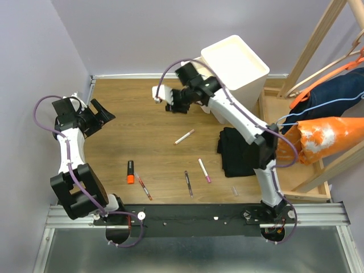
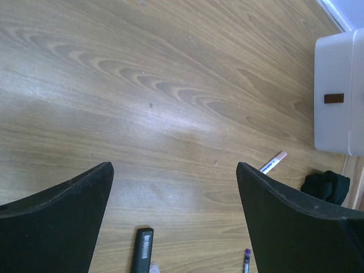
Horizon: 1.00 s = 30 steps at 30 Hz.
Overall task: Sort the stationery into containers
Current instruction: Pick up the pen from the center of the board.
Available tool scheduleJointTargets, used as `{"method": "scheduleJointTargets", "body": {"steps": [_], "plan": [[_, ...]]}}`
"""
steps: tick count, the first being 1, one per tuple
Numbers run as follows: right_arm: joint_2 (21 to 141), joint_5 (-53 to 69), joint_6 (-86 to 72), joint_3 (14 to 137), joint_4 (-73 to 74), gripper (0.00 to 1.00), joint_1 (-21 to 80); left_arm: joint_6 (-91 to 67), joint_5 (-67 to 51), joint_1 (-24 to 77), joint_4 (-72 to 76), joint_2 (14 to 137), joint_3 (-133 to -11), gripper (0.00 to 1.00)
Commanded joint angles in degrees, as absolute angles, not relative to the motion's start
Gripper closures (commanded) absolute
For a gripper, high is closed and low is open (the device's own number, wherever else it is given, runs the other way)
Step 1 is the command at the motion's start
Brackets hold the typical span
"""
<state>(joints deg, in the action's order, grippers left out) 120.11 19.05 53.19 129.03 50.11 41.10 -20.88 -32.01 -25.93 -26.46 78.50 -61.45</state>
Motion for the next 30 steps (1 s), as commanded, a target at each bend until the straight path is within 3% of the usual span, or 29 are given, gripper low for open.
{"method": "scheduleJointTargets", "body": {"steps": [1, 7, 24, 30], "plan": [[130.9, 23.9, 60.8, 129.8, 73.3, 0.51, 42.4, -20.9, -33.3, -26.5, -25.8, 75.9, -59.1, 0.02], [128.3, 21.2, 61.1, 117.4, 60.7, 0.51, 43.1, -20.3, -33.0, -26.5, -26.1, 75.0, -58.1, 0.02], [136.7, 18.0, 63.5, 118.2, 57.0, 0.52, 43.2, -18.5, -31.7, -26.5, -27.2, 77.5, -59.7, 0.02], [138.2, 16.9, 64.8, 117.1, 55.8, 0.62, 43.3, -18.1, -31.5, -26.5, -27.9, 79.1, -61.1, 0.02]]}}
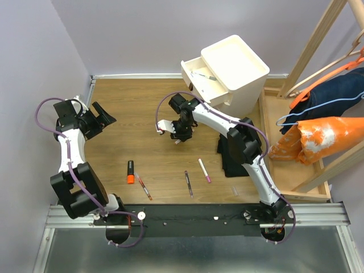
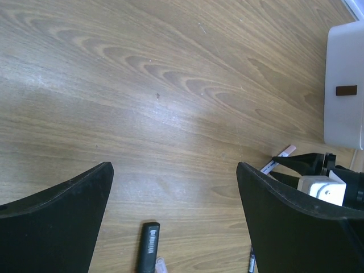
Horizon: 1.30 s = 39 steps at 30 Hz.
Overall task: Sort the stationery into containers
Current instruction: Pick up the pen from the center of the board, then place the pen in the drawer.
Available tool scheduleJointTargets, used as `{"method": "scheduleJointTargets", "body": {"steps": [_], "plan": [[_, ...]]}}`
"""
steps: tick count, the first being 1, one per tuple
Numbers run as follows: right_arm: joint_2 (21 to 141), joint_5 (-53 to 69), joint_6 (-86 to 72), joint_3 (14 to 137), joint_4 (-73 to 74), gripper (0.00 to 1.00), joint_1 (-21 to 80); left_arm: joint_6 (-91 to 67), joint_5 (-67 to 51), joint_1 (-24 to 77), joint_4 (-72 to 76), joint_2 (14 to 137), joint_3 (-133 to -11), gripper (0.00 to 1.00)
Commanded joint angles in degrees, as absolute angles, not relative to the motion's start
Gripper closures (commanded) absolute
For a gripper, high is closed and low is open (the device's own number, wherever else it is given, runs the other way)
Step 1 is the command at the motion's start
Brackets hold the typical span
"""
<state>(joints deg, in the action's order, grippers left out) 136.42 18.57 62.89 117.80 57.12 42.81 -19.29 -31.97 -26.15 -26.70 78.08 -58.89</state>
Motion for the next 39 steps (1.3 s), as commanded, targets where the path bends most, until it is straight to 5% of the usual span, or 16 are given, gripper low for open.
{"method": "scheduleJointTargets", "body": {"steps": [1, 4, 6, 10, 17, 24, 39], "plan": [[138.3, 16.9, 65.0, 117.2, 56.2, 0.74, 43.5, -18.1, -31.4, -26.5, -27.9, 79.2, -61.2, 0.02], [137.9, 16.0, 66.4, 115.8, 56.7, 0.95, 43.9, -18.2, -31.4, -26.6, -27.9, 79.5, -61.0, 0.02], [136.3, 15.4, 66.8, 111.3, 53.5, 0.99, 44.3, -18.5, -31.5, -26.5, -27.8, 79.8, -61.1, 0.02], [131.7, 14.6, 63.4, 111.3, 49.4, 1.0, 44.5, -18.7, -31.7, -26.5, -27.7, 80.0, -61.8, 0.02], [125.5, 17.4, 39.5, 129.1, 38.9, 1.0, 42.5, -20.6, -33.4, -26.5, -26.5, 79.9, -62.1, 0.02], [119.2, 5.0, 31.3, 129.8, 16.6, 0.99, 41.8, -21.4, -34.2, -26.5, -26.2, 78.8, -62.0, 0.02], [124.2, -12.6, 30.5, 133.9, 16.9, 1.0, 36.1, -22.1, -34.5, -26.5, -26.0, 76.5, -60.5, 0.02]]}}
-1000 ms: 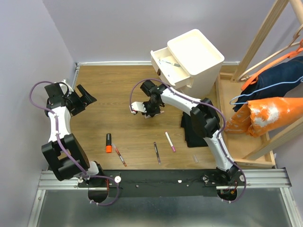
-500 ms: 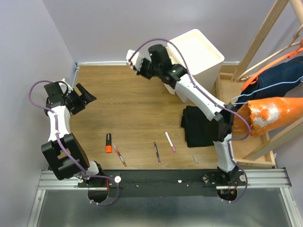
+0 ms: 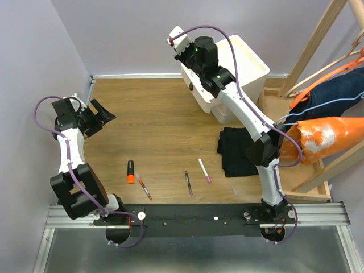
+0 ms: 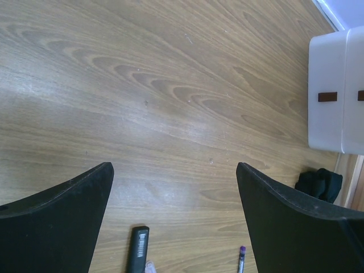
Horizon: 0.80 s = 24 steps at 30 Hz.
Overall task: Sort the stationery into containers
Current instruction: Place the pen in the drawer.
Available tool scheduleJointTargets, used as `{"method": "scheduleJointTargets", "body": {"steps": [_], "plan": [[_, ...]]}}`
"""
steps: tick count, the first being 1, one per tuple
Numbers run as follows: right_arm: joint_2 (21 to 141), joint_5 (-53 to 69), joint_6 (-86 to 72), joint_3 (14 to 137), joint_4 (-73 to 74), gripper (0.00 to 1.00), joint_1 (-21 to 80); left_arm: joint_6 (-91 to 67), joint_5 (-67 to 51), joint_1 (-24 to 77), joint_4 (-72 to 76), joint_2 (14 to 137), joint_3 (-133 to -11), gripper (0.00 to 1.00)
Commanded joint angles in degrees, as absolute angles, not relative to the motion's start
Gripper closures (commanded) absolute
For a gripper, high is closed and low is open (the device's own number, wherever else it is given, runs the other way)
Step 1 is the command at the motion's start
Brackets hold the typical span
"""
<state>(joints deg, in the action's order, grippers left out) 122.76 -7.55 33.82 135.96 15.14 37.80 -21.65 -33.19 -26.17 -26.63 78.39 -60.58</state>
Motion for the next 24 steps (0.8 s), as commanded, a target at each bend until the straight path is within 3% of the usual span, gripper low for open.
{"method": "scheduleJointTargets", "body": {"steps": [1, 7, 10, 11, 13, 14, 17, 24], "plan": [[124.3, -12.8, 30.2, 133.2, 17.0, 0.99, 35.9, -22.0, -34.5, -26.5, -26.0, 76.4, -60.2, 0.02], [124.5, -15.4, 29.8, 131.5, 17.7, 0.99, 35.3, -22.0, -34.5, -26.5, -26.1, 75.6, -59.3, 0.02], [124.2, -15.5, 29.8, 130.4, 17.6, 0.89, 35.3, -21.9, -34.4, -26.5, -26.2, 75.3, -59.4, 0.02], [124.1, -15.7, 29.6, 130.2, 17.7, 0.76, 35.2, -21.9, -34.4, -26.5, -26.2, 75.1, -59.3, 0.02], [123.8, -16.5, 28.7, 129.4, 17.5, 0.63, 35.2, -21.8, -34.3, -26.6, -26.0, 74.8, -59.2, 0.02], [123.7, -16.7, 28.5, 129.1, 17.3, 0.51, 35.3, -21.9, -34.3, -26.5, -26.1, 74.7, -58.8, 0.02], [123.4, -17.4, 27.8, 129.1, 17.0, 0.38, 35.2, -21.8, -34.3, -26.5, -26.0, 74.1, -58.6, 0.02], [119.5, -11.2, 23.2, 129.1, 22.3, 0.33, 35.3, -21.7, -34.2, -26.5, -26.5, 72.8, -58.4, 0.02]]}}
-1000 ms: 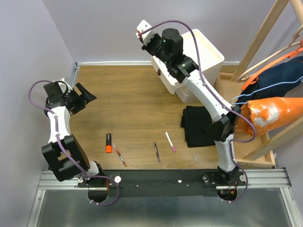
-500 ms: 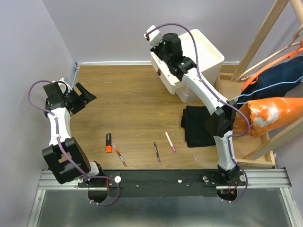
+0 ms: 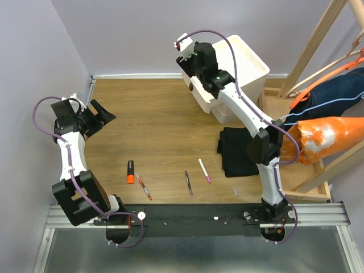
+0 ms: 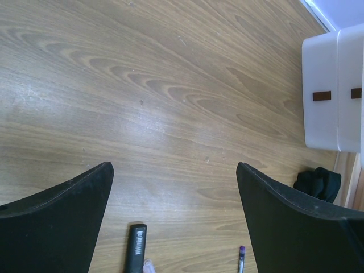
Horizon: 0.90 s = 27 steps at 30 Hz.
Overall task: Sort the stationery into containers
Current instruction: Place the pen in the drawer, then pick up the pen from the center of the board.
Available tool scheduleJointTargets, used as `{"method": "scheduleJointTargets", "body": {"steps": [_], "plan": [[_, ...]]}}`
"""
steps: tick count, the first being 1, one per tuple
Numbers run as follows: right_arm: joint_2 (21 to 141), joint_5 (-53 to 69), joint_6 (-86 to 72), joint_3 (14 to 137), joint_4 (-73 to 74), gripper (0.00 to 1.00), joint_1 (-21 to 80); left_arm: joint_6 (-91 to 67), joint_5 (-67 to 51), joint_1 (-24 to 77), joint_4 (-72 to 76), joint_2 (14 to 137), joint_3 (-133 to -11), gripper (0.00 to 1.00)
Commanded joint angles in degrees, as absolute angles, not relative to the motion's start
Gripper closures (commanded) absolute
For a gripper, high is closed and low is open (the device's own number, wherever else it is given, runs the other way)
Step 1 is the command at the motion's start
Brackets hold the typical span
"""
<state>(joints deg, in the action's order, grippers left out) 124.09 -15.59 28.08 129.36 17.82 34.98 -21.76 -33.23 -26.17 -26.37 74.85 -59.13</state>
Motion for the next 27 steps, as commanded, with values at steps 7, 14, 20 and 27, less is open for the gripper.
{"method": "scheduleJointTargets", "body": {"steps": [7, 14, 20, 27], "plan": [[102.6, 10.2, 10.0, 108.3, 34.2, 0.33, 36.0, -22.2, -34.4, -26.5, -26.3, 70.4, -57.1, 0.02], [91.0, 16.1, -1.9, 85.6, 39.4, 0.33, 38.1, -23.5, -34.7, -26.5, -26.1, 68.7, -55.6, 0.02], [86.4, 16.0, -12.9, 69.0, 39.5, 0.33, 38.1, -23.8, -35.0, -26.5, -28.3, 65.9, -53.4, 0.02], [90.7, 10.3, -14.5, 64.2, 38.1, 0.34, 38.8, -24.8, -35.6, -26.6, -28.7, 60.0, -49.0, 0.02]]}}
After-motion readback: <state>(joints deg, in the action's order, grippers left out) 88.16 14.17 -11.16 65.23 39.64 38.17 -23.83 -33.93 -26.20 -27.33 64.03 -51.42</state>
